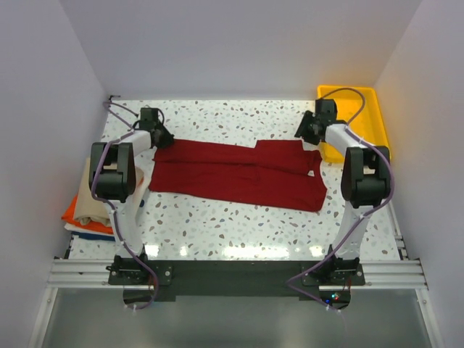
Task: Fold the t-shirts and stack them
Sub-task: Fold the tshirt
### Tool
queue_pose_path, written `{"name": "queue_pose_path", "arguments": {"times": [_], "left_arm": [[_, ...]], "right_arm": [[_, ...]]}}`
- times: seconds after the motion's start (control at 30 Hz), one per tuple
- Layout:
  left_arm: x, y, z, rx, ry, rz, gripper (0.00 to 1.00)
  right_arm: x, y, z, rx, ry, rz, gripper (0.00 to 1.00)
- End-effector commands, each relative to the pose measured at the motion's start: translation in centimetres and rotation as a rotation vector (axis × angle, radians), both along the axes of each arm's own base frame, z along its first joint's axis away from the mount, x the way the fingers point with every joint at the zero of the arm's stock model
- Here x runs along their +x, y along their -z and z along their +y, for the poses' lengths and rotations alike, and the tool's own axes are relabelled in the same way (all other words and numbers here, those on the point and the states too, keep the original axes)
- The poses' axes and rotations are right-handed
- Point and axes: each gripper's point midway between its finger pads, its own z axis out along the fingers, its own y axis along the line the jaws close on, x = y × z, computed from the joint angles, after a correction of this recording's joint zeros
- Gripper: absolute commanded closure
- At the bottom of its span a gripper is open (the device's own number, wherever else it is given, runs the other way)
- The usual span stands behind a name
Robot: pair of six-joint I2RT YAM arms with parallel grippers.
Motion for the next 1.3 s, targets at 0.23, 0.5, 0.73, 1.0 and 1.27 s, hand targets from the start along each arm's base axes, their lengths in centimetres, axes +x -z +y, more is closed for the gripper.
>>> {"name": "queue_pose_path", "arguments": {"times": [0.23, 0.5, 0.73, 1.0, 1.27], "left_arm": [[-0.9, 0.0, 0.3, -0.002, 0.026, 0.027, 0.77], [-0.8, -0.6, 0.2, -0.007, 0.034, 0.013, 0.77], [-0.9, -0.7, 0.1, -0.015, 0.035, 0.012, 0.78], [-0.8, -0.9, -0.1, -0.021, 0.039, 0.006, 0.78], [-1.0, -0.6, 0.0, -0.019, 0.037, 0.013, 0.78]], "right_arm": [[3.0, 0.7, -0.3, -0.048, -0.021, 0.002, 0.51], [2.7, 2.7, -0.5, -0.084, -0.022, 0.057, 0.51], [2.1, 4.1, 0.9, -0.106, -0.049, 0.1, 0.54], [1.4, 4.6, 1.6, -0.163, -0.055, 0.132, 0.71], [2.4, -1.8, 2.9, -0.096, -0.091, -0.007, 0.95]]}}
